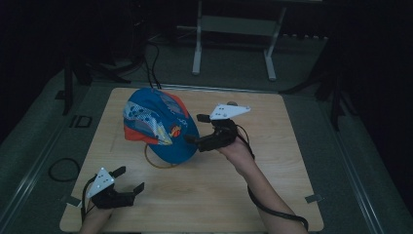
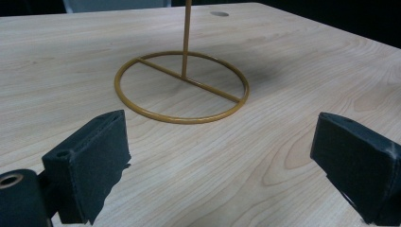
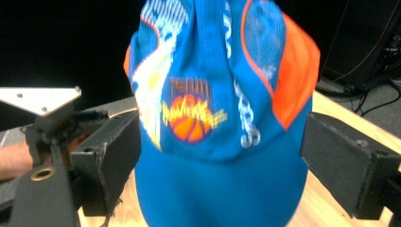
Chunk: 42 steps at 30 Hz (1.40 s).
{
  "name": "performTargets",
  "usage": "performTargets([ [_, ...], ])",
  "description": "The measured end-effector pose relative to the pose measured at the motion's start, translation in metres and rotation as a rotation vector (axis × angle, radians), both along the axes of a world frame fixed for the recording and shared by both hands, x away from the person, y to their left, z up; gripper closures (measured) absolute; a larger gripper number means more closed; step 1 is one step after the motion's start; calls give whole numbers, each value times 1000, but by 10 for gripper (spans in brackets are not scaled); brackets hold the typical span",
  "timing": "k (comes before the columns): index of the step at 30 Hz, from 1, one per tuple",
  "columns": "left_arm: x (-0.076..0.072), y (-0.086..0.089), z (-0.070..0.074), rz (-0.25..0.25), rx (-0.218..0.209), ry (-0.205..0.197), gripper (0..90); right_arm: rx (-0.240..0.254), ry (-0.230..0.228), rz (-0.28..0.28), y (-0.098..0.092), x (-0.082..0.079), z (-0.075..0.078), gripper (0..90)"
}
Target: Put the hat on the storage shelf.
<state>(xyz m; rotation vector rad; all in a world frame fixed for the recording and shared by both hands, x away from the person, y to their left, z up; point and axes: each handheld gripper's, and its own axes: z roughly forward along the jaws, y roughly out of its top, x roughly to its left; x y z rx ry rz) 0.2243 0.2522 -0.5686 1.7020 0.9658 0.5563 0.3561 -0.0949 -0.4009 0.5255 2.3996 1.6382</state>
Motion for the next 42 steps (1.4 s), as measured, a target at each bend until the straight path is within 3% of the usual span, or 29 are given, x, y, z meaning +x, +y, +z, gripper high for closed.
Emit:
performTargets([
  [8, 0, 0, -1, -3, 10, 0, 56, -30, -19, -4, -19, -8, -28, 139],
  [14, 0, 0, -1, -2, 19, -2, 55, -29, 8, -25, -38, -13, -50, 139],
  [18, 0, -1, -2, -3, 20, -1, 56, -61, 9, -41, -51, -15, -64, 140],
  [24, 0, -1, -2, 0, 16, 3, 56, -65, 15, -32, -66, -18, -87, 140],
  [27, 0, 0, -2, 1, 16, 3, 56, -57, 25, -40, -73, -19, -96, 140],
  [42, 0, -1, -3, 0, 21, 3, 56, -111, 49, -65, -105, -25, -133, 140],
])
